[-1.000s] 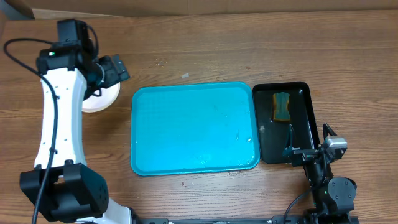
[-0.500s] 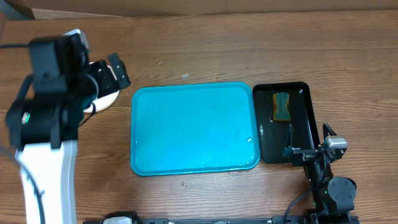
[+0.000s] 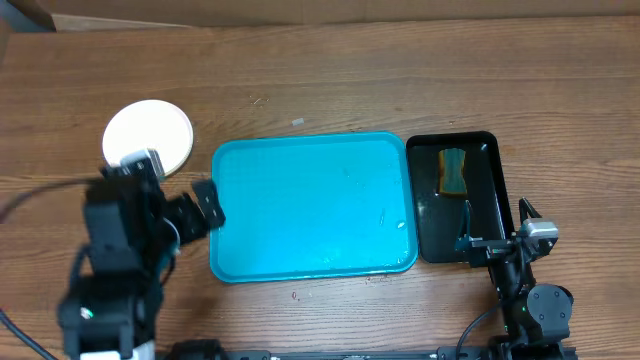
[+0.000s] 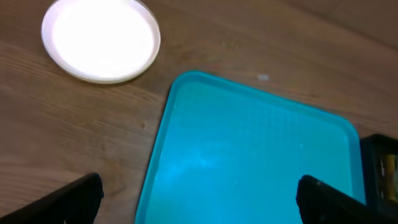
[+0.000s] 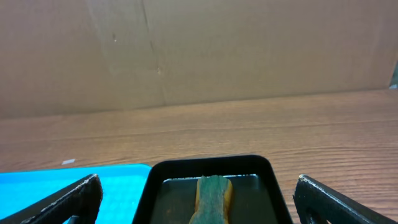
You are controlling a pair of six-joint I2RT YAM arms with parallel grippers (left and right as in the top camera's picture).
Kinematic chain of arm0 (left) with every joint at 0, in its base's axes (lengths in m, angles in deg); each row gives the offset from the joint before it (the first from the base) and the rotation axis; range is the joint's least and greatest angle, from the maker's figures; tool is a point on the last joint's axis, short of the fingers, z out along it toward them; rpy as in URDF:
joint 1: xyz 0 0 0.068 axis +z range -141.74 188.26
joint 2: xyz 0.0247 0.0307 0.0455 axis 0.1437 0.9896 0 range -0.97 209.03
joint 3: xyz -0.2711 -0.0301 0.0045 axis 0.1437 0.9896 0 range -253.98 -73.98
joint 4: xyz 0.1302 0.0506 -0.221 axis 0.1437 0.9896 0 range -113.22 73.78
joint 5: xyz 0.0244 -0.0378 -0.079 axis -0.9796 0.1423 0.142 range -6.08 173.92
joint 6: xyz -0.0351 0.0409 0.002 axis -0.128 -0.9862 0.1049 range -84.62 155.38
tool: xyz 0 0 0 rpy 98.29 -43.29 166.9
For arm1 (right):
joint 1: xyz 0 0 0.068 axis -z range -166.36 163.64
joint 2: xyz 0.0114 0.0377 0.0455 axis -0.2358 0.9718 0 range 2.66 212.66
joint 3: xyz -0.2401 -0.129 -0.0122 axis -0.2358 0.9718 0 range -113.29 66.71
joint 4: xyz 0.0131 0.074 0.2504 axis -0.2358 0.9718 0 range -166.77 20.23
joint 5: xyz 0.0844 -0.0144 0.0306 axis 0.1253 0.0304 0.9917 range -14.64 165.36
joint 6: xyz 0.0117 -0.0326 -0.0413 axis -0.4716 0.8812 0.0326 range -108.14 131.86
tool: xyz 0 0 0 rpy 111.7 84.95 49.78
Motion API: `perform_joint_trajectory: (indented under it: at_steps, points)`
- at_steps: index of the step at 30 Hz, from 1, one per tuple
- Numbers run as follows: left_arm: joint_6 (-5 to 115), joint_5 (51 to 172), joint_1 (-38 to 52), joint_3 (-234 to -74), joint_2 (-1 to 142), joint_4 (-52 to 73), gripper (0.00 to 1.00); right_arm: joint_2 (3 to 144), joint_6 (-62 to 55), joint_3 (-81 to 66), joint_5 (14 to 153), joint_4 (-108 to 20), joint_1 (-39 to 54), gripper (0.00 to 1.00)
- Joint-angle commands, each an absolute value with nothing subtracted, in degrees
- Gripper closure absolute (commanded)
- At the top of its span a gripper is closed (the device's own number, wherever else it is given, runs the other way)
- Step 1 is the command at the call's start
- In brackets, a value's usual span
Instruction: Clean dirty plates on tray and stack at the side
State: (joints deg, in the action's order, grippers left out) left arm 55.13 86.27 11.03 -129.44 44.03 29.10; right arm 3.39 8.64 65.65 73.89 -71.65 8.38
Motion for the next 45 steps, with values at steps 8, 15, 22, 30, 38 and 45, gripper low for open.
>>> perform_joint_trajectory:
  at_steps: [8,15,22,30,38,45]
  points:
    - [58.65,85.76,11.25,-99.59,19.26,-9.39,0.00,2.82,8.53,66.24,73.98,-72.06,8.69,0.00]
    - [59.90,83.86,11.23,-87.83,8.68,-34.27,0.00,2.82,8.53,66.24,73.98,-72.06,8.69,0.00]
    - [63.26,82.81,11.25,-80.70,4.66,-37.15,0.00,2.82,8.53,66.24,73.98,-72.06,8.69,0.00]
    - [65.21,80.67,11.25,-74.34,-0.85,-36.74,0.00,2.82,8.53,66.24,73.98,-72.06,8.69,0.00]
    - [63.44,80.28,11.25,-74.25,-0.78,-25.02,0.00,2.82,8.53,66.24,73.98,-72.06,8.69,0.00]
    - [48.47,81.09,11.23,-74.25,-0.78,-18.97,0.00,2.82,8.53,66.24,73.98,-72.06,8.69,0.00]
